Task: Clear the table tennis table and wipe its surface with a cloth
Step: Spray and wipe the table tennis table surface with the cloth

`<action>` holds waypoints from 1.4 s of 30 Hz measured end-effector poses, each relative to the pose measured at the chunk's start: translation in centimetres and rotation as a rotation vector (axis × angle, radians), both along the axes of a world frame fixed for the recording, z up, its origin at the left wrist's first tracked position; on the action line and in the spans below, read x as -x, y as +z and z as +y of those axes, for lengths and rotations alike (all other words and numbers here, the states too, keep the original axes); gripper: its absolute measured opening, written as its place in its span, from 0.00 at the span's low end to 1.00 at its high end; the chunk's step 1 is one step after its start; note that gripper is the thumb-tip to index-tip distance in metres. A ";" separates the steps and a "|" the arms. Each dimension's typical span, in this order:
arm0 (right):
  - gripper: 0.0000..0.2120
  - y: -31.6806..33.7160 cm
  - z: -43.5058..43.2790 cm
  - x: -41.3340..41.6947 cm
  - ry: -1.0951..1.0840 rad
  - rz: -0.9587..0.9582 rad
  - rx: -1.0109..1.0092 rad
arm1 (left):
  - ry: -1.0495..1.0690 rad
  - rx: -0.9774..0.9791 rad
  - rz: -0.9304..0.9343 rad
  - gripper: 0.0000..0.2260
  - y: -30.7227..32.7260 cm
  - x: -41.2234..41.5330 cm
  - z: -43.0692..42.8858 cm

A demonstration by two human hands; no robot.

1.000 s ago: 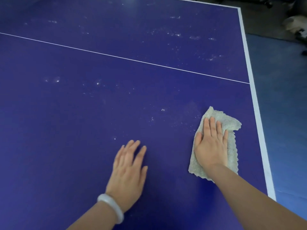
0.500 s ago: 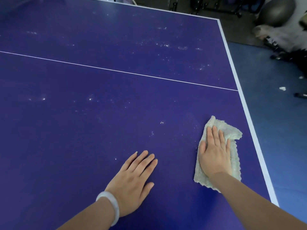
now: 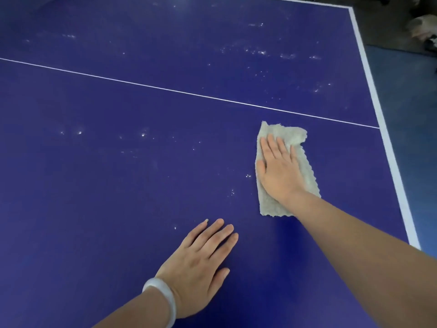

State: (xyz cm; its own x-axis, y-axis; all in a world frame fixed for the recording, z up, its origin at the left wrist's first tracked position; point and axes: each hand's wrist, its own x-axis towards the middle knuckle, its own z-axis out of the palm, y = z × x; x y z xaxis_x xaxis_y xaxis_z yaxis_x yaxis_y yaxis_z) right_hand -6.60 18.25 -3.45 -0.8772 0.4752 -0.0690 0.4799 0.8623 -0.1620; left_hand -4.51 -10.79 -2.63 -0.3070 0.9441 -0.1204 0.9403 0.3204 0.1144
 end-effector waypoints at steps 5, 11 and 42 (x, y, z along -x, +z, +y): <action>0.27 0.3 7.0 -0.1 -0.213 -0.011 -0.017 | 0.012 0.012 -0.016 0.27 -0.1 0.0 0.0; 0.26 0.5 5.2 7.7 -0.055 -0.032 0.012 | 0.009 0.026 -0.006 0.26 0.3 0.1 0.0; 0.26 0.4 6.1 -7.3 -0.232 0.020 0.001 | 0.001 0.018 -0.014 0.26 -0.2 0.2 -0.1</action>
State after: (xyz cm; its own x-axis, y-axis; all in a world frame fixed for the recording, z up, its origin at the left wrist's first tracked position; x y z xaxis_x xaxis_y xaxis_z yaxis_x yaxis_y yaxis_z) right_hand 0.71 24.36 -3.00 -0.7455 0.6644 -0.0530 0.6620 0.7289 -0.1747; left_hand -4.69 -10.89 -2.83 -0.3064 0.9414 -0.1412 0.9383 0.3237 0.1217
